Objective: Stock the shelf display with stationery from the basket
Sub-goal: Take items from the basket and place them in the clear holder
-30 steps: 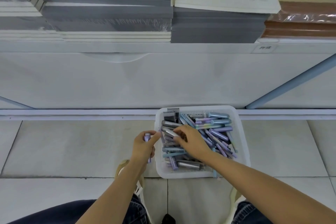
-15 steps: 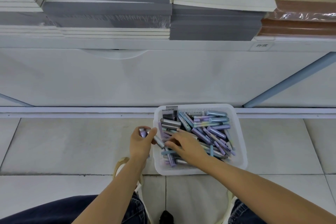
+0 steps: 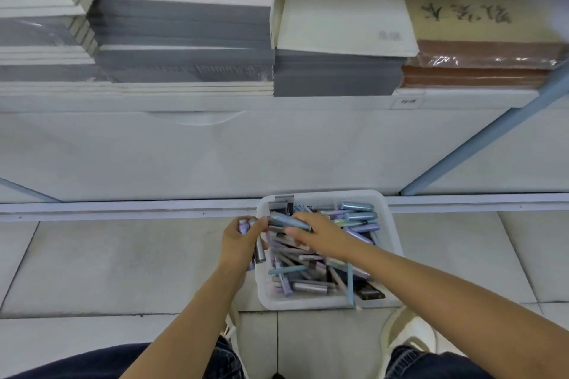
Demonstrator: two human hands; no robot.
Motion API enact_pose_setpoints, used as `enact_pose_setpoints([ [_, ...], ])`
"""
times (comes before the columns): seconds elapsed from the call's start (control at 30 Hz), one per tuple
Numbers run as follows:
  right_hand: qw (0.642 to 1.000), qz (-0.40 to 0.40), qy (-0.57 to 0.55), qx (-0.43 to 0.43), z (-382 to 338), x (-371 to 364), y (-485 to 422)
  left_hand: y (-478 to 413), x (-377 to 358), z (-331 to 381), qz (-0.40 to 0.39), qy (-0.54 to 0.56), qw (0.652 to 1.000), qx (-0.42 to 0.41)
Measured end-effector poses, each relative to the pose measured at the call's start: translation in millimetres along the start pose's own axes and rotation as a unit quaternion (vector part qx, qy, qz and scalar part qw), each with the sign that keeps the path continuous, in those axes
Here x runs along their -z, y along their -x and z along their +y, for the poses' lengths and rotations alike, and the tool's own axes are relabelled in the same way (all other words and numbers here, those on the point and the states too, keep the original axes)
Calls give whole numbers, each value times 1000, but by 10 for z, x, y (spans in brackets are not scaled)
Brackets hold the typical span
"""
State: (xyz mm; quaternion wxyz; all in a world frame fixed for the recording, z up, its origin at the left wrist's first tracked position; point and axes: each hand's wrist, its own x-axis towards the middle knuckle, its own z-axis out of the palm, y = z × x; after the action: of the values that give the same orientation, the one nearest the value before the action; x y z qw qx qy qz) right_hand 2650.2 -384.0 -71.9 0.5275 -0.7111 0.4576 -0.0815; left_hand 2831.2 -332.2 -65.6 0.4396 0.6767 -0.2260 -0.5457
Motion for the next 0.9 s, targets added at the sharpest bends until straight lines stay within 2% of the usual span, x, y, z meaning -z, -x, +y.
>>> enact_pose_setpoints([
  [0.1, 999, -10, 0, 37, -393, 383, 67, 127, -151, 436, -36, 62, 995, -63],
  [0.27, 993, 23, 66, 90, -1060, 972, 350, 467, -391, 1269, -70, 83, 977, -186],
  [0.5, 965, 154, 123, 173, -1822, 1607, 1031, 1123, -734, 2171, -118, 68, 937, -322],
  [0.63, 952, 215, 35, 217, -2105, 1872, 1435, 1438, -965, 2582, -126, 47, 915, -379],
  [0.7, 939, 245, -1, 241, -2206, 1992, 1595, 1599, -1086, 2761, -160, 45, 896, -411],
  [0.8, 904, 311, -22, 293, -2325, 2187, 1787, 1824, -1253, 2992, -187, 46, 868, -458],
  [0.9, 871, 369, -81, 314, -2428, 2375, 1945, 1992, -1372, 3146, -197, 47, 860, -468],
])
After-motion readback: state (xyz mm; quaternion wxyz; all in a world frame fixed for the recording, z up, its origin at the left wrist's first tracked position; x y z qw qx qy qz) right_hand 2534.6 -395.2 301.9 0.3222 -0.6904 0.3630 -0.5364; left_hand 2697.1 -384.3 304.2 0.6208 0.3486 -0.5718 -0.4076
